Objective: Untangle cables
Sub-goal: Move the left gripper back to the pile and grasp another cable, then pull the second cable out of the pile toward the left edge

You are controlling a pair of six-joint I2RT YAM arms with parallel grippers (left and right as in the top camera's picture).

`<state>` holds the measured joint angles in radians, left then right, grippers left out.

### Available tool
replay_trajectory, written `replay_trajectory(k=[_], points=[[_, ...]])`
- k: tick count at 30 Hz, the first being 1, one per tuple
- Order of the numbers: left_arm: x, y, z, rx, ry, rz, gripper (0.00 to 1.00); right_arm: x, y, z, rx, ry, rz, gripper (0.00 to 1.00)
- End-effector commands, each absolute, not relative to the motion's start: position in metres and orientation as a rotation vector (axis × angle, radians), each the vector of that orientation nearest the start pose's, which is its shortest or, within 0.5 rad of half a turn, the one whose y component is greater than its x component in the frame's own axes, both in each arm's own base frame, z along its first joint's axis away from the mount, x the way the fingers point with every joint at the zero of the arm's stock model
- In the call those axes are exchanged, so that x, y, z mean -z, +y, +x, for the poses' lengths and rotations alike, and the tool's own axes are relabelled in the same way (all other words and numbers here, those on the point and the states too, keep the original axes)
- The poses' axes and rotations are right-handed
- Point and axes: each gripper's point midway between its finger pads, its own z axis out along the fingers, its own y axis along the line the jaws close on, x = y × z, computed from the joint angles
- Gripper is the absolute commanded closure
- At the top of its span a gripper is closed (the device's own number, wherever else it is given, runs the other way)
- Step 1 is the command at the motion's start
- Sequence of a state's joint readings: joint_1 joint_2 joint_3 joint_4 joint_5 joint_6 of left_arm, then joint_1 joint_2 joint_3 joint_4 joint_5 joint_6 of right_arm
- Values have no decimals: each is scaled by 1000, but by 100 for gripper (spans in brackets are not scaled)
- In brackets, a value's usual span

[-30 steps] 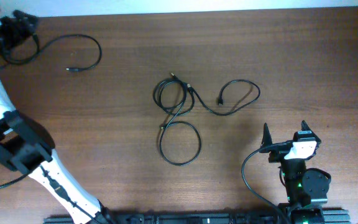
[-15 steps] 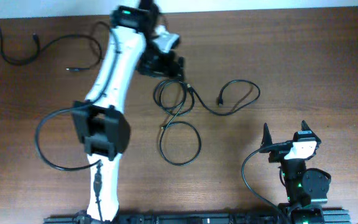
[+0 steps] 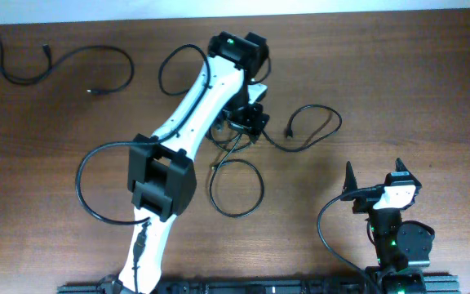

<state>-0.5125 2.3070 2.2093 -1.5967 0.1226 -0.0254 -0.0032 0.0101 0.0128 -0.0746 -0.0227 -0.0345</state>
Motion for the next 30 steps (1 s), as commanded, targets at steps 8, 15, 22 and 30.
replay_trajectory(k=[8, 15, 22, 30], points=[[-20, -234, 362, 177, 3119, 768, 30, -156, 1, 246, 19, 1647, -38, 2], [-22, -232, 375, 123, 3069, 759, 94, -156, 1, 246, 19, 1647, -38, 2], [-160, -246, 400, 214, 2831, 712, 100, -156, 1, 246, 19, 1647, -38, 2], [-344, -199, 409, 78, 2370, 466, 100, -156, 1, 246, 19, 1647, -38, 2]])
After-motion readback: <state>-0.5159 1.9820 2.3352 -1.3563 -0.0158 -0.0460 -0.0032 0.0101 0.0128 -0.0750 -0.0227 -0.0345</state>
